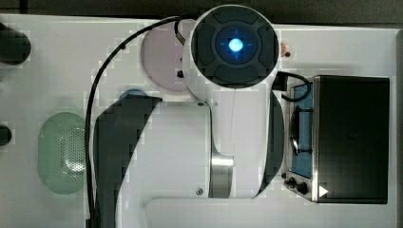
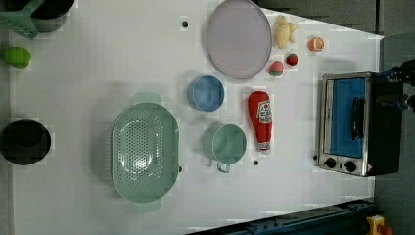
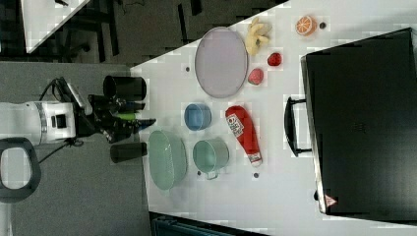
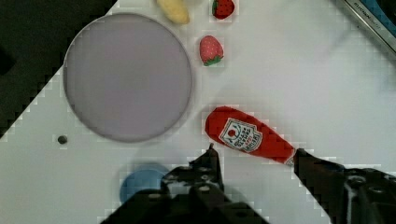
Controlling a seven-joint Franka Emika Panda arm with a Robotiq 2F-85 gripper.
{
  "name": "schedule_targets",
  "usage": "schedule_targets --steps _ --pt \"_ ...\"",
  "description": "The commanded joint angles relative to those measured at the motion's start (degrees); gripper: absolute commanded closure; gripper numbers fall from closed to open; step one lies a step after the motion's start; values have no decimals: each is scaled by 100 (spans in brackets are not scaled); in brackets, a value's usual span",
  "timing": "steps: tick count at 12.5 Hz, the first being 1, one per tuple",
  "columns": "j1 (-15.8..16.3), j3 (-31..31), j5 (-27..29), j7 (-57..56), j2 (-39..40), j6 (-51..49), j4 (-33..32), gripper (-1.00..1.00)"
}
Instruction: Pick Ketchup from the table and place it in strainer.
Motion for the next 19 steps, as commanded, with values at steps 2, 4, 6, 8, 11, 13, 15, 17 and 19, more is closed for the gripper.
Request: schedule_targets --steps 2,4,6,8,11,13,15,17,19 --pt "-602 233 160 27 -714 -1053 40 -80" --pt "-600 258 160 -98 -644 -935 -24 -100" --pt "-587 284 160 -580 -521 -788 -188 -100" --pt "-581 310 160 -1644 -357 -479 -418 -100" --pt "-572 338 160 -3437 -73 112 -823 -100" --pt "-543 369 160 -4784 85 652 -1145 -100" --pt "-540 430 160 -5981 219 1341 -1511 -100" --pt "-539 485 160 -6581 352 2105 -1917 -100" --pt "-527 503 160 -6598 510 2721 -2309 -100"
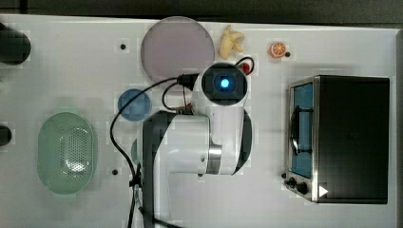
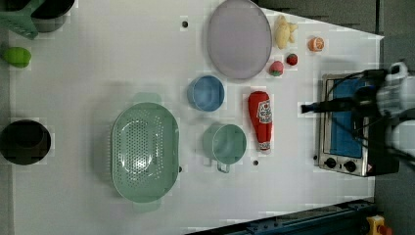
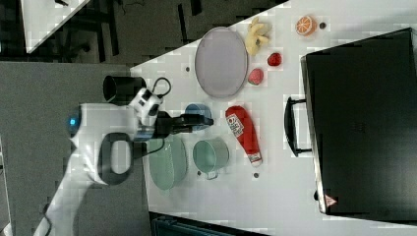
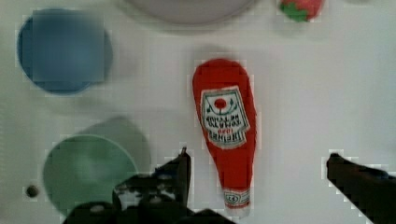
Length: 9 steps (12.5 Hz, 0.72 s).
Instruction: Pick Ketchup from the table and place it in strainer.
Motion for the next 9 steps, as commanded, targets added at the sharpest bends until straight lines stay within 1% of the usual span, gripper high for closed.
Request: schedule_targets --steps 1,4,6,7,9 --pt "-4 35 13 -794 2 675 -287 -100" --pt "5 78 -63 -791 348 1176 -606 -100" --pt "13 77 -445 -686 602 1503 -723 -100" --pt "13 76 -551 -642 725 1653 -769 -100" --pt "31 87 -551 -618 975 1937 -846 -100"
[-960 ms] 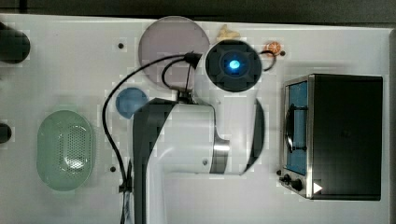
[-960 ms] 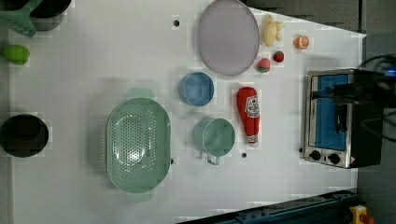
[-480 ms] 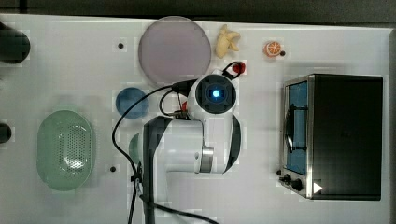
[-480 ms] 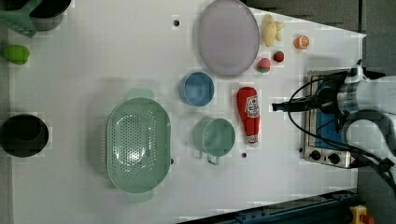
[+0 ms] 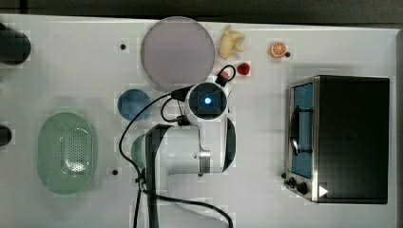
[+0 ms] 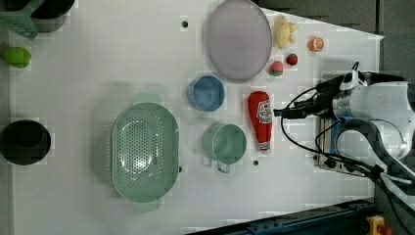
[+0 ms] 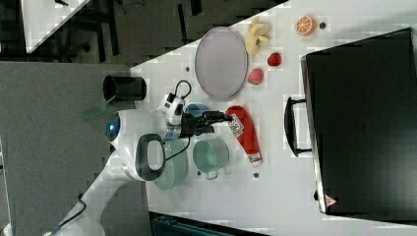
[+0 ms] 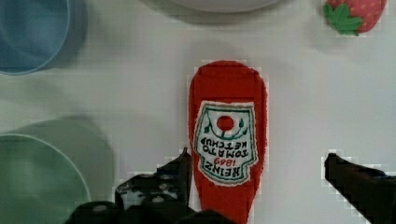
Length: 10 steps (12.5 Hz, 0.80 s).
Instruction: Pick Ketchup from the table and place it in strainer.
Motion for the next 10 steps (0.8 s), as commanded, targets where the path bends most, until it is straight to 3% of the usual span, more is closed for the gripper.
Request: schedule_targets --steps 1,7,8,10 --pt "26 -28 -90 -129 343 463 -232 -100" --pt "104 -38 -90 152 960 1381 -486 -100" --pt "104 -50 -90 206 1046 1431 -491 -92" --pt "108 -38 -90 208 1119 1492 -488 -43"
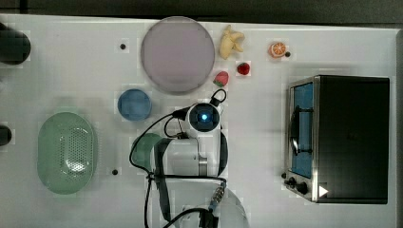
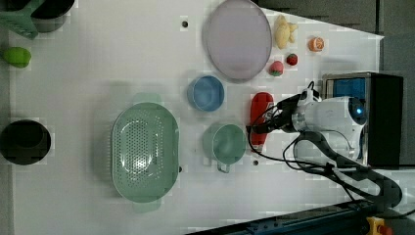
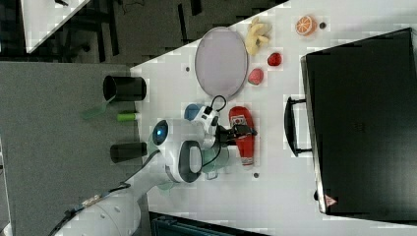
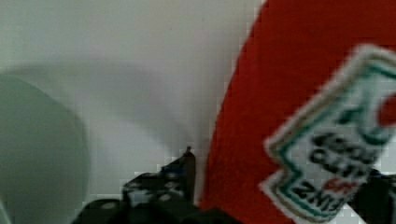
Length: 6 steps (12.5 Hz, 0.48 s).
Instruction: Pick Ketchup from the table and place it in strainer.
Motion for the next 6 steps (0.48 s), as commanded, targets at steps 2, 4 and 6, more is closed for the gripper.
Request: schedule_targets --steps 2,4,6 --pt "79 -15 -2 164 -294 153 31 -22" --pt "77 -29 -1 162 -516 122 56 -22" --pt "72 -39 2 164 -1021 -229 91 -22"
